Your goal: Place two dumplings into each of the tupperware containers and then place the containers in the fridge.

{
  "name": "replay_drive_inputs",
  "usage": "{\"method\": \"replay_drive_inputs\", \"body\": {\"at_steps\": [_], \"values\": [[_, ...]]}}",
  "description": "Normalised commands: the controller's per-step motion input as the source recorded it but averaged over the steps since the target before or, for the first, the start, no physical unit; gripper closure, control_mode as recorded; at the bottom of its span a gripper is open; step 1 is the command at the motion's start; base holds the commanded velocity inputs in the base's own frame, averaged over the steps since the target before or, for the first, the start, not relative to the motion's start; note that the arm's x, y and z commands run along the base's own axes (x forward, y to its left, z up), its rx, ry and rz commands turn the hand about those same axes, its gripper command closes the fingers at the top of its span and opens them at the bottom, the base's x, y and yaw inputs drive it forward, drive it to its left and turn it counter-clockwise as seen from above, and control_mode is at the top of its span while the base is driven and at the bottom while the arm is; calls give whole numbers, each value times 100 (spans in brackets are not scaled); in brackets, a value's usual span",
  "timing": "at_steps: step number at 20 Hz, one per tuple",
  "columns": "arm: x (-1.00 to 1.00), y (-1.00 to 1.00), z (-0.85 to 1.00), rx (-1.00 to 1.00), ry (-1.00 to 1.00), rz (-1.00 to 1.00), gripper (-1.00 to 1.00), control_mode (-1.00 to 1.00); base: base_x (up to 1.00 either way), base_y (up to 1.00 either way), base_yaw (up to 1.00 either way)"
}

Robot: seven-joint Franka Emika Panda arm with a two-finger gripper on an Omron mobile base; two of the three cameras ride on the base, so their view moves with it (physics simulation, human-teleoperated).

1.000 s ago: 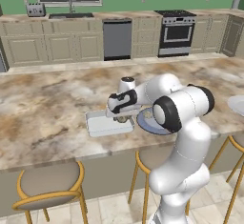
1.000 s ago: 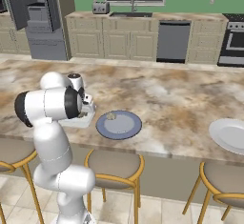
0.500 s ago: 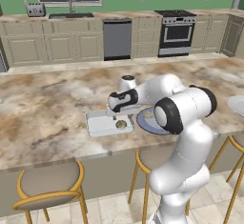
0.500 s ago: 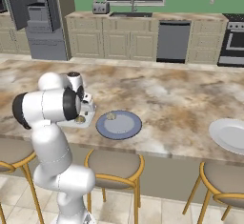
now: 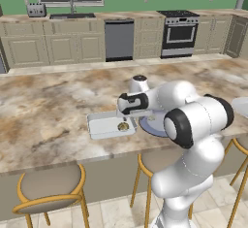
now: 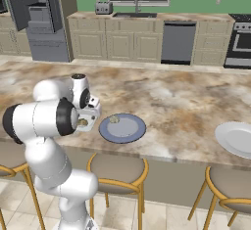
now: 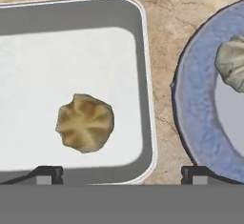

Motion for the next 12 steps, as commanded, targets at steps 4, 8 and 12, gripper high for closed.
{"method": "replay_drive_inputs", "body": {"at_steps": [4,8,12], "values": [[0,-63,8,-1,-1,-18,-100,-100,0,0,0],[7,-84,18,0,0,-4,-100,-100,0,0,0],[0,-67,12,0,0,0,-100,-100,0,0,0]]}}
